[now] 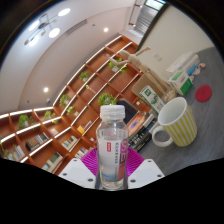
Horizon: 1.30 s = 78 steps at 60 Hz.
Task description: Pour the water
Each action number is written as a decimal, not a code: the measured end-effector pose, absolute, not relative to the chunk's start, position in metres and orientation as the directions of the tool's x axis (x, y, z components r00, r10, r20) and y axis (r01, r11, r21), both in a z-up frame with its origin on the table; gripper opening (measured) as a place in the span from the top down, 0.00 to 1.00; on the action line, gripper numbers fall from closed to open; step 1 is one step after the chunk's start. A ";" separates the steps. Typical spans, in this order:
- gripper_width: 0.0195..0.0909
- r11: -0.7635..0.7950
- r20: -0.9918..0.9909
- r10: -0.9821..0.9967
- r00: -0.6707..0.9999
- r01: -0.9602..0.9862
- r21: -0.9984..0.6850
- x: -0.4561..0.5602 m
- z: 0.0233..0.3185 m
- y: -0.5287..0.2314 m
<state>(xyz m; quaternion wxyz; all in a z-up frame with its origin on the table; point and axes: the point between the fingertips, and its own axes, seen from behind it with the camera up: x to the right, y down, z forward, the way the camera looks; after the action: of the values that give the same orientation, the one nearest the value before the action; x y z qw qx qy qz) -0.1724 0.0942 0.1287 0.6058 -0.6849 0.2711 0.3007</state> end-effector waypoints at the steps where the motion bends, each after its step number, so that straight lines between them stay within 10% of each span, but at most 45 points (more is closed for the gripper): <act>1: 0.79 -0.114 -0.777 -0.005 0.630 -0.772 -0.625 -0.168 0.132 0.094; 31: 0.79 0.002 -0.943 0.141 -0.301 -0.953 0.305 -0.106 0.168 0.119; 48: 0.78 0.009 -0.910 0.132 -0.392 -0.918 0.397 -0.101 0.166 0.116; 66: 0.75 0.025 -0.973 0.129 0.192 -0.981 -0.191 -0.094 0.224 0.106; 78: 0.76 0.045 -0.486 -0.181 0.855 -0.486 -0.873 -0.010 0.234 0.098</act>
<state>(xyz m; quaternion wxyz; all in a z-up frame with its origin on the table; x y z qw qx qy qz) -0.0098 0.0978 0.2344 0.6801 -0.6820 0.2447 0.1122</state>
